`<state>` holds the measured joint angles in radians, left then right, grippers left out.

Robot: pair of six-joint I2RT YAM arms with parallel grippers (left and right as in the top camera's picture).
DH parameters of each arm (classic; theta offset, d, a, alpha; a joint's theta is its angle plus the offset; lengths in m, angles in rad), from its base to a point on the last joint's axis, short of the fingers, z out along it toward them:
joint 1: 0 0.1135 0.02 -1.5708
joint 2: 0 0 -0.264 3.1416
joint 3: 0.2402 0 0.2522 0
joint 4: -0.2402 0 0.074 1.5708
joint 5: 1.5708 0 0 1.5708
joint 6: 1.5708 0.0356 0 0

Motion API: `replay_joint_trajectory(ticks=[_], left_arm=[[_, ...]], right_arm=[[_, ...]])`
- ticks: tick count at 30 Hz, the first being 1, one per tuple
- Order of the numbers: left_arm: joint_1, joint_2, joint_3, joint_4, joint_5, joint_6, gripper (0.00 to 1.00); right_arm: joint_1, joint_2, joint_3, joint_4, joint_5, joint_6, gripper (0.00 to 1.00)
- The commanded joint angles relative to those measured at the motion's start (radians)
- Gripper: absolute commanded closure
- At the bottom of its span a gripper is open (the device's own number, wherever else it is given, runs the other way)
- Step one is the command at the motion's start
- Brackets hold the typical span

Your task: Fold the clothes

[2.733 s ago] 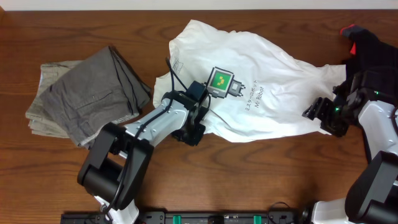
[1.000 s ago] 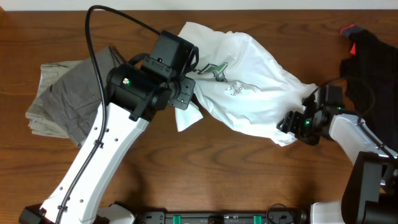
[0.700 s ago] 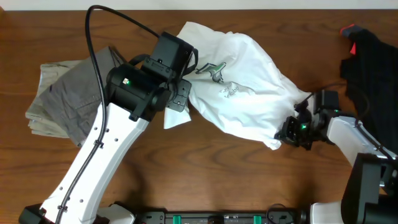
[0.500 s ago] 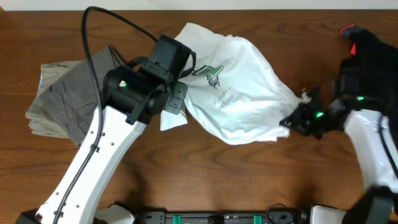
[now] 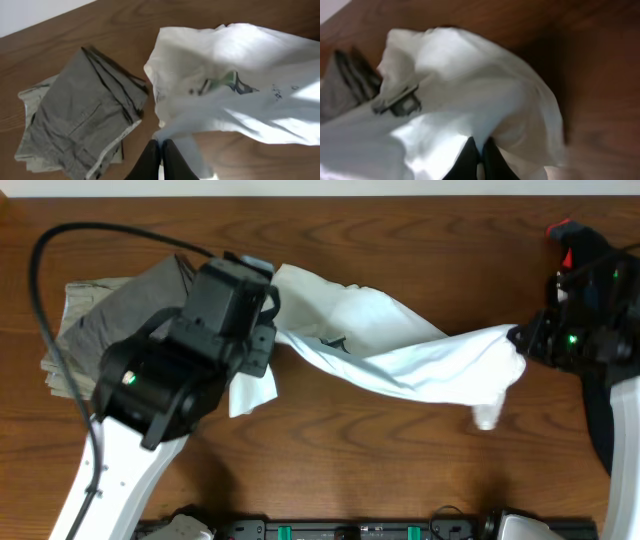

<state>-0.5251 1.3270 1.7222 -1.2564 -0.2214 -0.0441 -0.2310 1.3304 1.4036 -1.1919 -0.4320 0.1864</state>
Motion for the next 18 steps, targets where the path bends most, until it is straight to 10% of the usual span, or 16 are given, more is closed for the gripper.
replay_joint_trajectory(ticks=[1,6,18], left_arm=[[0.005,0.08,-0.001,0.013,-0.027,0.025,0.94],[0.005,0.189,-0.001,0.011,-0.027,0.025,0.94],[0.005,0.237,-0.001,0.023,-0.027,0.025,0.94]], right_arm=[[-0.008,0.115,0.001,0.063,0.043,0.004,0.93],[-0.028,0.329,0.002,0.218,0.062,0.004,0.48],[0.002,0.529,-0.022,-0.021,0.001,-0.192,0.39]])
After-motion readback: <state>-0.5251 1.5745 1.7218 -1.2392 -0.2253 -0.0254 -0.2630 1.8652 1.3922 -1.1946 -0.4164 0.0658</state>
